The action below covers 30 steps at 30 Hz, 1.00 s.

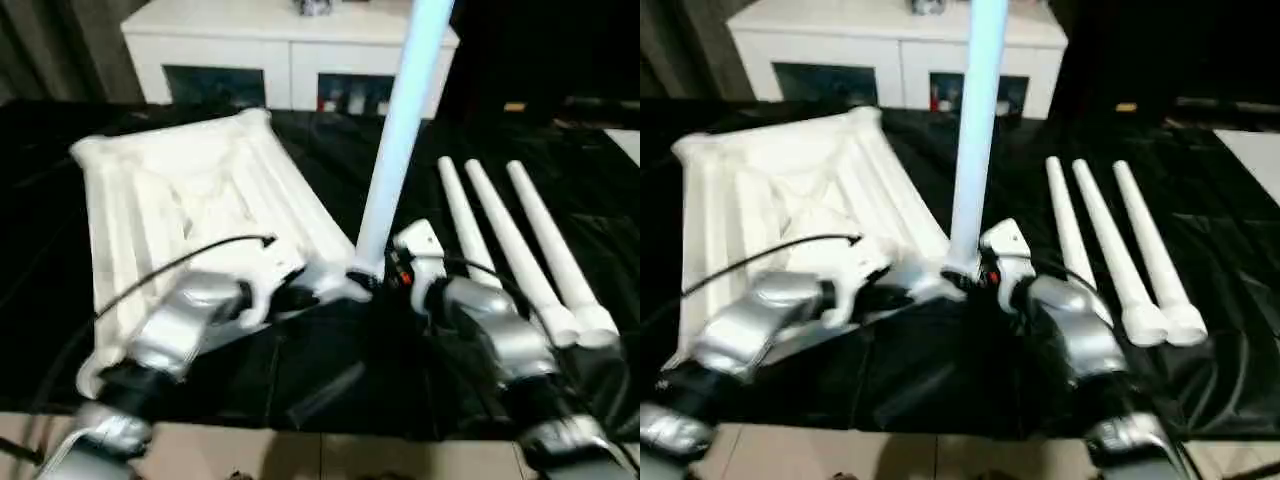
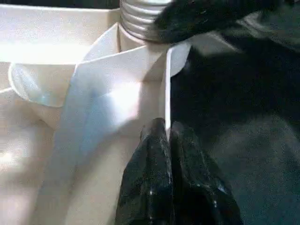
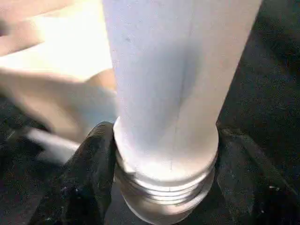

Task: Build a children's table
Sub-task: Rotate leg to tighten

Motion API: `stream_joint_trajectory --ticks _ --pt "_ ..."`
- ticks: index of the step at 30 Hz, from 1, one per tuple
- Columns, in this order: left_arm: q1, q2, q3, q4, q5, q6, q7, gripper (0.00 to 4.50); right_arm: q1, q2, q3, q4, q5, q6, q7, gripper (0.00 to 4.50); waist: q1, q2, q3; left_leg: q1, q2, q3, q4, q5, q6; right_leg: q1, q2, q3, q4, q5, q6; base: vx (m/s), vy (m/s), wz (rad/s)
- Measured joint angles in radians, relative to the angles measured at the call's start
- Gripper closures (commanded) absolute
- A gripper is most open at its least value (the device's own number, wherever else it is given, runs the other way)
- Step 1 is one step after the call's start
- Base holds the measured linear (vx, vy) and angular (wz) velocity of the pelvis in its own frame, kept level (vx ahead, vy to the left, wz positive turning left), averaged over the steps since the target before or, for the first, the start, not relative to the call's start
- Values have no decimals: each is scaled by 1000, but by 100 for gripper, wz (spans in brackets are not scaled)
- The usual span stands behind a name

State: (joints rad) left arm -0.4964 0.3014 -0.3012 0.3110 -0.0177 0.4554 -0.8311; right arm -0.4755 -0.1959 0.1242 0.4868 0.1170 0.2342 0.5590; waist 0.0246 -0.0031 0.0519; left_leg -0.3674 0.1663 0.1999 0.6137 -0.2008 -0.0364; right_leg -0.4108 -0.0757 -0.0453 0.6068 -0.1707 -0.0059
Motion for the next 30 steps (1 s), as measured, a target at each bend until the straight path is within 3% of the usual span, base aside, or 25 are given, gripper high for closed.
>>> stream_joint_trajectory --ticks 7,12,15,16,20,22,25,30 --pt "-92 -207 29 147 42 50 287 450 -120 167 -112 164 -22 23 -417 183 -5 4 -2 2 -1 0 0 0 0 4 0 1 -2 -2 3 0 0 0" --pt "-119 -260 31 196 56 41 366 450 -168 201 -138 257 -37 -34 -511 183 -3 6 -4 1 -1 -1 -2 0 1 7 0 0 -9 0 0 0 0 0" --pt "-118 -249 30 190 57 41 363 450 -165 199 -140 260 -37 -52 -497 183 -2 7 -4 0 -1 0 -4 0 1 7 0 0 -12 2 -3 0 0 0" --pt "-115 -245 30 184 57 41 359 450 -164 198 -143 259 -37 -54 -486 127 -2 7 -4 1 -1 0 -5 0 1 7 0 -1 -12 2 -3 0 0 0" --pt "-89 -200 29 134 57 39 332 450 -127 183 -140 200 -7 -46 -379 104 -10 7 -4 0 0 0 -8 0 0 5 0 -2 -11 2 -3 0 0 0" --pt "-66 -158 30 96 53 34 299 450 -98 161 -119 165 1 -31 -316 71 -14 7 -3 0 1 -1 -10 0 0 3 1 -5 -11 2 -3 0 0 0" --pt "-33 -92 27 41 41 24 218 450 -51 75 -54 64 7 -4 -170 67 -10 8 -3 -3 2 -1 -11 0 0 1 1 -8 -11 1 -2 0 0 0" --pt "-2 -19 22 -5 20 4 114 450 0 -30 -3 -41 7 -1 14 67 -6 7 -3 -3 3 0 -11 0 0 1 1 -8 -13 1 -2 0 0 0"
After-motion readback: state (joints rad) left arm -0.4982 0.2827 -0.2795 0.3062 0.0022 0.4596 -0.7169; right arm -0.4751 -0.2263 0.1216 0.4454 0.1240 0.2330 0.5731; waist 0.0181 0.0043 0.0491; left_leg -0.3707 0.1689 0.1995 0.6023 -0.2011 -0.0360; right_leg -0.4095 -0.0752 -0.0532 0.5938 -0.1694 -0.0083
